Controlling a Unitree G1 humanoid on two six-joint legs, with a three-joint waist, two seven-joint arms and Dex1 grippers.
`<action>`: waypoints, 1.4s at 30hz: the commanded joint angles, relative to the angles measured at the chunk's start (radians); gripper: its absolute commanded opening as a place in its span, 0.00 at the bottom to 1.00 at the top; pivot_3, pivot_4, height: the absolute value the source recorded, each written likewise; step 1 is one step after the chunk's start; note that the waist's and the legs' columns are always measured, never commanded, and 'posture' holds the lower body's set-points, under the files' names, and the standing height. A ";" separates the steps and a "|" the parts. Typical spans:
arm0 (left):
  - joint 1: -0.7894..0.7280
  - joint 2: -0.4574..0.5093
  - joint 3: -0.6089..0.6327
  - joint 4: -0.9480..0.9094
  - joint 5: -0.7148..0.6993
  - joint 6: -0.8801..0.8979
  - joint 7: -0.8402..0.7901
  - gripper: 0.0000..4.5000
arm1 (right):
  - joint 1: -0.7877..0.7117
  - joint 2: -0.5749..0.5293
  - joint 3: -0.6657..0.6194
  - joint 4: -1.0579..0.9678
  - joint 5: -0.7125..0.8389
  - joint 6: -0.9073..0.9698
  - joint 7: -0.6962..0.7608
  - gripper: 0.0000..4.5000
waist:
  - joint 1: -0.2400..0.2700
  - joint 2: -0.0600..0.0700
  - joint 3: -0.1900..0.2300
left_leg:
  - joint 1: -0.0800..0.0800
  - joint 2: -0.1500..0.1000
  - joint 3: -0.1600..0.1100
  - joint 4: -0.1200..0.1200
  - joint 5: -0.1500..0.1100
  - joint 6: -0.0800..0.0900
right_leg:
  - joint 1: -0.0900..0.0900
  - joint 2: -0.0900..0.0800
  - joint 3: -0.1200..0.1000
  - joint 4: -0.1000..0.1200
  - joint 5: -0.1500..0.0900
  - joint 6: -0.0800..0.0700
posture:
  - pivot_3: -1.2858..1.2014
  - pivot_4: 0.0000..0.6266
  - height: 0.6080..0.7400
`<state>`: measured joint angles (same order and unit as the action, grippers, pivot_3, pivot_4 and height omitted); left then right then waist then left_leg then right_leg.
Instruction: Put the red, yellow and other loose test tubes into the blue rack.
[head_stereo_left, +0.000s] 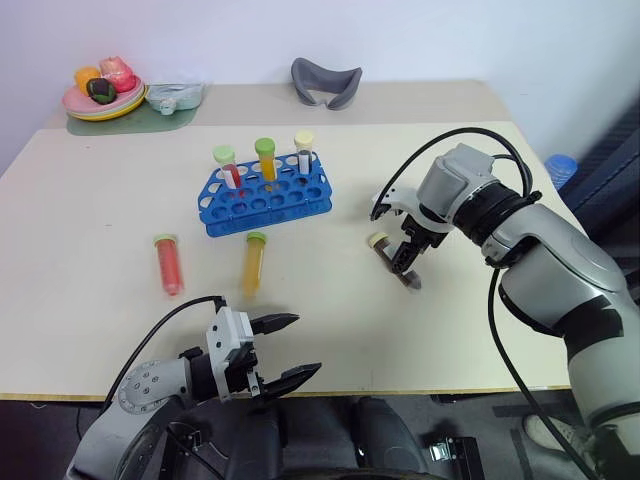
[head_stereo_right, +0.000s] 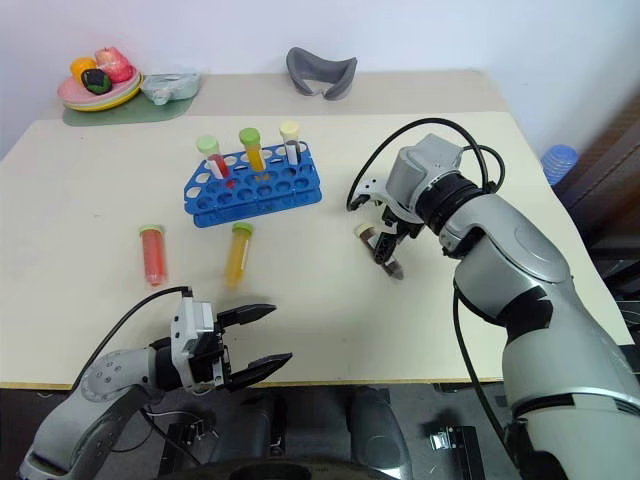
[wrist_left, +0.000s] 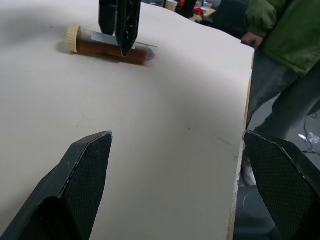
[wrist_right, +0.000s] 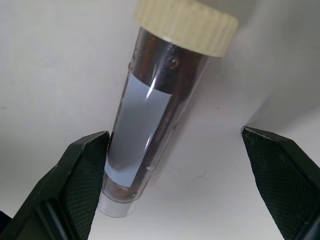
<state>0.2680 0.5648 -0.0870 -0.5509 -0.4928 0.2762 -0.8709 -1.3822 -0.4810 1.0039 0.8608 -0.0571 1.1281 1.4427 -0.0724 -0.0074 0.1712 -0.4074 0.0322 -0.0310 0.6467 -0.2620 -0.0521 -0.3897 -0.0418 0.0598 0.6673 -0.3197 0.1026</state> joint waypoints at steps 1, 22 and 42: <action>0.001 0.001 0.002 -0.031 -0.010 -0.013 -0.001 0.95 | -0.022 0.061 -0.054 0.051 -0.007 0.009 0.015 0.97 | -0.001 0.000 0.000 | 0.000 0.000 0.000 0.000 0.000 0.000 | 0.000 0.000 0.000 0.000 0.000 0.000 | 0.52 0.24 1.00; -0.025 0.017 0.004 -0.037 -0.021 0.007 -0.010 0.95 | -0.024 0.149 -0.172 0.141 -0.066 0.069 -0.005 0.97 | 0.001 0.001 0.001 | -0.001 0.000 0.000 -0.001 0.000 0.000 | -0.002 0.000 0.000 0.000 0.000 0.000 | 0.52 0.24 1.00; -0.027 0.025 0.003 -0.033 -0.019 0.010 -0.021 0.95 | 0.070 0.065 -0.127 0.082 -0.191 -0.025 0.041 0.97 | 0.013 -0.002 -0.002 | 0.000 -0.001 0.000 0.001 0.000 0.000 | 0.002 -0.002 -0.002 -0.001 0.000 0.000 | 0.52 0.24 1.00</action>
<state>0.2400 0.5860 -0.0871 -0.5523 -0.4935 0.2959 -0.8851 -1.3593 -0.3958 0.8439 0.9283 -0.2147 1.0997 1.4945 -0.0594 -0.0096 0.1689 -0.4073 0.0309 -0.0308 0.6474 -0.2620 -0.0522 -0.3873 -0.0435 0.0579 0.6666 -0.3197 0.1027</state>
